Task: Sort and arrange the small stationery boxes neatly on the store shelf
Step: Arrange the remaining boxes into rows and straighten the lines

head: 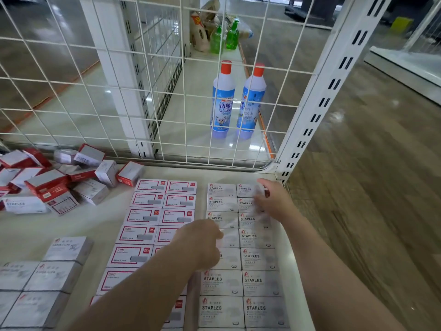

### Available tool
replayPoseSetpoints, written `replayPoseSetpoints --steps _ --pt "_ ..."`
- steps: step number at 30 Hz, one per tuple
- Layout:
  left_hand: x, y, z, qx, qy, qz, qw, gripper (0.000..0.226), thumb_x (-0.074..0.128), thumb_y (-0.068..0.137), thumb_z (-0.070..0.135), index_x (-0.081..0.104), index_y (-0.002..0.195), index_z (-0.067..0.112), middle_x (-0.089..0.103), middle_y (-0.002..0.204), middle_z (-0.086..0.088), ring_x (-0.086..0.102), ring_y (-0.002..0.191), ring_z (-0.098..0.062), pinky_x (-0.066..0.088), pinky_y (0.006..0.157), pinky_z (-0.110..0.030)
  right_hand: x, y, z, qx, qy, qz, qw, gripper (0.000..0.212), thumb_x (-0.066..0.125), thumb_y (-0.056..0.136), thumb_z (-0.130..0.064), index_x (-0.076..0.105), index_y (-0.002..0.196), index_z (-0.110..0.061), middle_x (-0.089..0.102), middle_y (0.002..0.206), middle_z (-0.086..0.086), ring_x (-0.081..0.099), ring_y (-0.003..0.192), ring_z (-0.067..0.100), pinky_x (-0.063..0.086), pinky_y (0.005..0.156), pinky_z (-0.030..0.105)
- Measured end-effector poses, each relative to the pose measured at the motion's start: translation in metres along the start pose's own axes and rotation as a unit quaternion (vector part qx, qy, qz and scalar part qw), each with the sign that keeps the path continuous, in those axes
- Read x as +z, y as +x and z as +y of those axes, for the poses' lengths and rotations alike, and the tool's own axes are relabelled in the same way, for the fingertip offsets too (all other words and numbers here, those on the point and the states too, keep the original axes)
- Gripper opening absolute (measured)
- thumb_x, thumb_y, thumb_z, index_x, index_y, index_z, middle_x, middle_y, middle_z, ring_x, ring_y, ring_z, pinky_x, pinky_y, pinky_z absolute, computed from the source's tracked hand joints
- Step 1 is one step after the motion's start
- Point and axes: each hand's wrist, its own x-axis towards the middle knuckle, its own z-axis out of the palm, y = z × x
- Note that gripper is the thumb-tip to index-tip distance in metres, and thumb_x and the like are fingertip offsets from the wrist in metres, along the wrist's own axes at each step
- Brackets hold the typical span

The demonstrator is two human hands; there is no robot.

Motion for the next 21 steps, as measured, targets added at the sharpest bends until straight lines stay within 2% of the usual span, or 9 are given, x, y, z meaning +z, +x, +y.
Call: replayPoseSetpoints --steps 1,2,5,8,10,14,21 --pt "0.0 0.001 0.0 0.0 0.002 0.002 1.0 0.049 0.052 0.088 0.021 0.045 0.136 0.031 0.041 0.141 0.011 0.04 0.129 -0.014 0.035 0.106 -0.032 0.0 -0.001 -0.002 0.005 0.002 -0.009 1.0 0.027 0.052 0.09 -0.012 0.058 0.116 -0.013 0.046 0.109 0.007 0.05 0.089 0.021 0.038 0.073 0.024" --pt "0.0 0.001 0.0 -0.002 0.001 0.003 1.0 0.049 0.053 0.088 0.021 0.046 0.135 0.031 0.042 0.141 0.011 0.041 0.129 -0.015 0.035 0.106 -0.031 0.001 -0.001 -0.003 0.01 0.002 -0.017 1.0 0.033 0.053 0.091 -0.013 0.055 0.123 -0.013 0.041 0.117 0.007 0.049 0.094 0.02 0.037 0.076 0.023" --pt "-0.001 0.001 0.0 -0.003 0.002 0.0 1.0 0.049 0.052 0.088 0.021 0.045 0.135 0.031 0.042 0.14 0.011 0.041 0.129 -0.014 0.035 0.107 -0.032 0.005 -0.002 -0.007 0.008 -0.007 -0.01 1.0 0.031 0.052 0.092 -0.013 0.057 0.122 -0.018 0.038 0.13 0.009 0.047 0.1 0.02 0.036 0.078 0.02" --pt "-0.002 0.0 0.001 0.004 0.008 0.001 1.0 0.049 0.052 0.089 0.02 0.045 0.136 0.03 0.041 0.141 0.011 0.04 0.13 -0.014 0.034 0.108 -0.033 0.005 -0.002 -0.009 0.007 -0.007 -0.007 1.0 0.027 0.05 0.091 -0.009 0.06 0.116 -0.015 0.038 0.128 0.011 0.043 0.089 0.016 0.038 0.061 0.015" --pt "-0.001 0.0 0.0 0.001 0.004 0.003 1.0 0.049 0.053 0.088 0.02 0.045 0.136 0.029 0.043 0.14 0.011 0.042 0.127 -0.015 0.036 0.106 -0.032 0.005 -0.003 -0.009 0.008 -0.013 -0.007 1.0 0.026 0.05 0.092 -0.009 0.059 0.115 -0.015 0.039 0.127 0.01 0.043 0.088 0.016 0.037 0.057 0.014" --pt "0.0 0.001 0.0 -0.004 -0.002 0.005 1.0 0.049 0.054 0.087 0.02 0.047 0.135 0.029 0.044 0.138 0.011 0.045 0.124 -0.015 0.039 0.102 -0.031 0.006 -0.004 -0.01 0.008 -0.024 -0.002 1.0 0.026 0.048 0.092 -0.008 0.059 0.116 -0.011 0.039 0.128 0.012 0.044 0.088 0.017 0.04 0.074 0.023" --pt "0.001 -0.002 0.001 -0.013 -0.008 -0.006 1.0 0.052 0.054 0.086 0.019 0.044 0.136 0.029 0.044 0.14 0.009 0.044 0.126 -0.016 0.038 0.102 -0.031 0.011 -0.009 -0.011 0.022 -0.022 0.033 0.999 0.026 0.047 0.093 -0.011 0.056 0.117 -0.009 0.04 0.129 0.011 0.048 0.093 0.022 0.037 0.076 0.023"
